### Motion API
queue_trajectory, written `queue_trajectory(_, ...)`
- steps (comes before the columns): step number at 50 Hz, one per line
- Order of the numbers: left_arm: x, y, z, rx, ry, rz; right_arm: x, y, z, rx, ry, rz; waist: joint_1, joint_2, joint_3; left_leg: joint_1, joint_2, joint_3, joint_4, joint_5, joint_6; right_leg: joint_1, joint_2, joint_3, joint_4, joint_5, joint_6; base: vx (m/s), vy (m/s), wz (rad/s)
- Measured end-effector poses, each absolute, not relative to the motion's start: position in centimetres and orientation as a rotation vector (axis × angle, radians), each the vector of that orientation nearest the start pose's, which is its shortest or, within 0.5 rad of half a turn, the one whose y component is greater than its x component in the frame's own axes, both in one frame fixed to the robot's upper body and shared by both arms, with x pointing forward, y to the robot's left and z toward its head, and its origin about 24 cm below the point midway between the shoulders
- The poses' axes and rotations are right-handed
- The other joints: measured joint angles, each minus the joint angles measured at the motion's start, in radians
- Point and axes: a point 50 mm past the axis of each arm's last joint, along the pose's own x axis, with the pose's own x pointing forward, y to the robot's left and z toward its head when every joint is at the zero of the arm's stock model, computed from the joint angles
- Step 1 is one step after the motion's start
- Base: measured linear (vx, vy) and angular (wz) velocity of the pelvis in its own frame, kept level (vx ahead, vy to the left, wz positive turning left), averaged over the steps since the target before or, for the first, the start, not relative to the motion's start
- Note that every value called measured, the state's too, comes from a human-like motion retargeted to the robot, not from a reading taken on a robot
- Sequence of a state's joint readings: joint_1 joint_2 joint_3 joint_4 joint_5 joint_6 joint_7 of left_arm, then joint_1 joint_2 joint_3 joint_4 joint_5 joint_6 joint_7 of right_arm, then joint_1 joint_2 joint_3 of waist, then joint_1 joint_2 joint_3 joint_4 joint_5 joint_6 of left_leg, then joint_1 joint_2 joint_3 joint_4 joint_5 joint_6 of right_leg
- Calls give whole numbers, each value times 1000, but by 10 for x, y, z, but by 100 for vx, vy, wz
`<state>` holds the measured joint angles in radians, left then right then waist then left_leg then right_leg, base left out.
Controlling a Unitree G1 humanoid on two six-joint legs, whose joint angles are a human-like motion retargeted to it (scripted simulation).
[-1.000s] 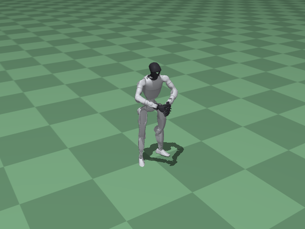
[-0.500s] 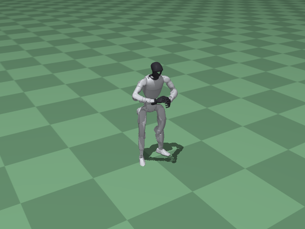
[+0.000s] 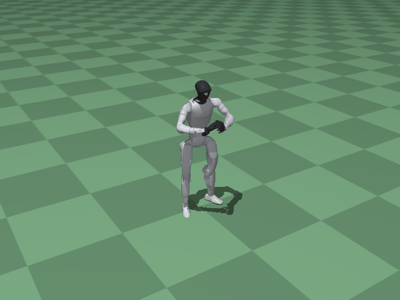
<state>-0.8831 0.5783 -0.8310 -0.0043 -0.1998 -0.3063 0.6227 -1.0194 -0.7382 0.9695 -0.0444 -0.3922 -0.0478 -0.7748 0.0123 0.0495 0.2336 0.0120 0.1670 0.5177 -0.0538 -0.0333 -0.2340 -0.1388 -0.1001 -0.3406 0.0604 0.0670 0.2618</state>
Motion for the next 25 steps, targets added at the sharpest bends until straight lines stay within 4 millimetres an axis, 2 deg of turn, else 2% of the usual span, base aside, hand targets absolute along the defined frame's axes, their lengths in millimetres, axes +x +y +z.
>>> queue_trajectory(5,273,63,194,264,-824,-399,272,-63,209,-1035,-1278,280,-4,-2,33,26,13,18,-33,17,6,-3,30,20,-2,11,0,0,-7,-26)
queue_trajectory(7,273,64,179,316,-791,-407,272,-64,196,-1098,-1259,329,-16,-8,54,24,20,24,-33,20,0,-9,39,21,-2,16,0,-8,-8,-15)
queue_trajectory(10,283,61,158,430,-744,-407,284,-64,177,-1212,-1210,376,-38,-16,86,13,28,25,-33,29,-12,-16,50,16,-11,27,0,-12,-7,-2)
queue_trajectory(13,310,53,147,598,-727,-355,308,-61,166,-1337,-1150,374,-61,-15,109,-6,30,16,-33,42,-25,-21,54,1,-27,40,0,-14,-3,16)
queue_trajectory(15,333,50,147,742,-729,-290,328,-59,166,-1425,-1108,347,-74,-12,115,-26,21,6,-33,51,-27,-29,48,-11,-41,52,0,-16,4,28)
queue_trajectory(17,357,51,150,891,-710,-218,348,-58,173,-1508,-1048,313,-82,-9,111,-48,7,-4,-33,60,-27,-37,38,-22,-53,64,0,-15,10,31)
queue_trajectory(19,377,58,157,970,-646,-167,366,-57,185,-1556,-950,289,-89,-6,98,-70,-11,-12,-33,67,-28,-47,23,-29,-64,75,0,-10,13,31)
queue_trajectory(20,385,62,161,972,-601,-150,373,-56,191,-1559,-888,281,-92,-6,88,-81,-20,-16,-33,69,-28,-53,14,-32,-68,79,0,-5,14,29)
queue_trajectory(22,395,74,174,823,-509,-123,386,-56,205,-1464,-738,264,-100,-10,70,-89,-36,-21,-33,69,-28,-54,-3,-35,-72,82,0,2,13,23)
queue_trajectory(25,397,101,189,390,-413,-70,399,-60,219,-1123,-516,226,-108,-22,51,-69,-49,-23,-33,58,-28,-33,-21,-31,-70,73,0,13,9,7)
